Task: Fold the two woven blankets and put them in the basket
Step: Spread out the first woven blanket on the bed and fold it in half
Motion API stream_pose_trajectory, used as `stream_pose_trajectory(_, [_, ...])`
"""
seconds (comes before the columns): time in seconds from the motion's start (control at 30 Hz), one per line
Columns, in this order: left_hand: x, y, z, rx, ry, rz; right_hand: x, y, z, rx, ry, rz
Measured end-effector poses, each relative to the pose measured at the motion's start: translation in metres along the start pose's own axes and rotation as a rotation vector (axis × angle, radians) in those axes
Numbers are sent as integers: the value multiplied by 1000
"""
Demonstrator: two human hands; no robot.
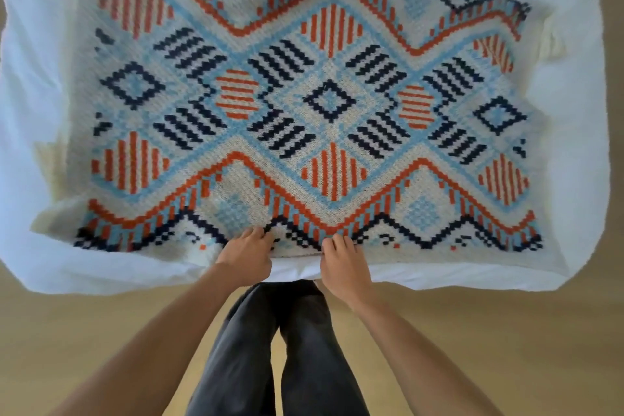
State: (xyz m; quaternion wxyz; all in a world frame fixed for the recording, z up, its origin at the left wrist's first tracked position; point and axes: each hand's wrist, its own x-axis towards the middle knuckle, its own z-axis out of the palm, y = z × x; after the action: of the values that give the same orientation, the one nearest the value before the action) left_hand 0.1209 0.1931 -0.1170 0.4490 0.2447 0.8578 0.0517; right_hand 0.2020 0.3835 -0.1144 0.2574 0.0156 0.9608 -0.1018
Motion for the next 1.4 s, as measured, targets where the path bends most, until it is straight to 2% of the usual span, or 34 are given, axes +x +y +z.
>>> stream_pose_trajectory(0.07, [-4, 2, 1, -45, -8, 6, 3, 0, 1, -5, -36, -34])
stream_pose_trajectory(0.13, [-13, -2, 4, -88, 70, -38, 4, -4, 4, 16, -42, -52])
stream_pose_trajectory(0.2, [-22, -13, 4, -107, 190, -128, 5, -14, 7, 6, -38, -84])
stream_pose_trajectory(0.33, [-41, -54, -1, -76, 308, -297, 16, -44, 11, -5, 15, -170])
stream_pose_trajectory(0.47, [-61, -112, 0, 13, 371, -468, 30, -99, 16, 31, 69, -266])
stream_pose_trajectory(0.67, [-102, -218, 3, 81, 397, -515, 43, -210, 27, 71, 127, -431])
stream_pose_trajectory(0.77, [-112, -259, 0, -11, 433, -494, 60, -258, 38, -94, 100, -346])
stream_pose_trajectory(0.93, [-112, -283, -15, -218, 596, -293, 84, -292, 35, -217, 86, -124])
stream_pose_trajectory(1.03, [-114, -282, -28, -444, 625, -208, 92, -296, 28, -134, 167, -98])
stream_pose_trajectory(1.13, [-118, -283, -39, -549, 570, -172, 89, -294, 26, -2, 221, -88])
stream_pose_trajectory(1.27, [-121, -295, -44, -515, 460, -297, 81, -289, 27, 53, 211, -64])
stream_pose_trajectory(1.4, [-115, -302, -41, -749, 401, -495, 85, -290, 25, 20, 151, -74])
